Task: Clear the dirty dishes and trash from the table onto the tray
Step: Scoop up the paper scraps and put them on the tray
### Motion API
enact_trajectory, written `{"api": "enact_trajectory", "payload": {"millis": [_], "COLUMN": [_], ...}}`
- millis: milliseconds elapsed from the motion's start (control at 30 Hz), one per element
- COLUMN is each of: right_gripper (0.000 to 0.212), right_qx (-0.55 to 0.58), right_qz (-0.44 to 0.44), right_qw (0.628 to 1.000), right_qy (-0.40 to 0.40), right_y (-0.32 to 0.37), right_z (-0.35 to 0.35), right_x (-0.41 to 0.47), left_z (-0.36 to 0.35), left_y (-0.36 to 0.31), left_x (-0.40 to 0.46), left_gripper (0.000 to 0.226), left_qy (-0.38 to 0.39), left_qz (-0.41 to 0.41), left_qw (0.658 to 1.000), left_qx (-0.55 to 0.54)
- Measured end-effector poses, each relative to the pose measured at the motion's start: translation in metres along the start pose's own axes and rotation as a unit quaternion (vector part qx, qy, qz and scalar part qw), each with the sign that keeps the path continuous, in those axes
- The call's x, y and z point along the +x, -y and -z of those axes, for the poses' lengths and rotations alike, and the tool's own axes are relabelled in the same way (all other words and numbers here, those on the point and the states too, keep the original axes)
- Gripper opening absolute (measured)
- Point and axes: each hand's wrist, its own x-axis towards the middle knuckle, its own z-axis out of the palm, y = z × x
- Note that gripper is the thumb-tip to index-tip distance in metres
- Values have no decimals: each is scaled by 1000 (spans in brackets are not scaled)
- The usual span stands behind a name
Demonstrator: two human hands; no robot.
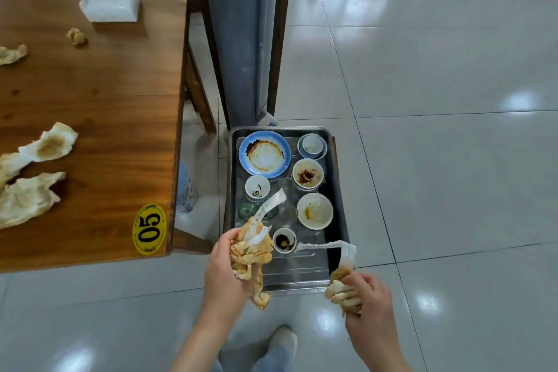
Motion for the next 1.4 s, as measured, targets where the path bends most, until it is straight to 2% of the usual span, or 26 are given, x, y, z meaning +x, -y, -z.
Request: {"api": "enact_trajectory", "payload": {"millis": [200,533,733,833,1200,1400], "right_gripper": [51,57,47,50,63,53], "right_qx": [-5,-23,-8,-20,9,19], "right_qz": [-28,-48,-61,-83,-76,-82], "right_qw": [1000,997,995,994,995,995], "right_qy": [0,56,77,70,68,62], "right_y": [-18,-38,-41,-45,-57,-67], "right_z": [-33,-72,-88,-97,-112,-122], "right_x": [23,56,74,79,90,90], "left_z": [-9,-25,-36,-40,-48,-50], "left_y": [16,37,42,43,45,56], "left_x": [19,60,70,72,69,65], "left_gripper": [51,46,47,47,49,47], "left_qy": [21,62,83,83,87,95], "left_qz": [-14,-1,6,2,-1,6], "left_qw": [1000,998,995,995,993,991], "left_qx": [14,33,51,60,78,92]}}
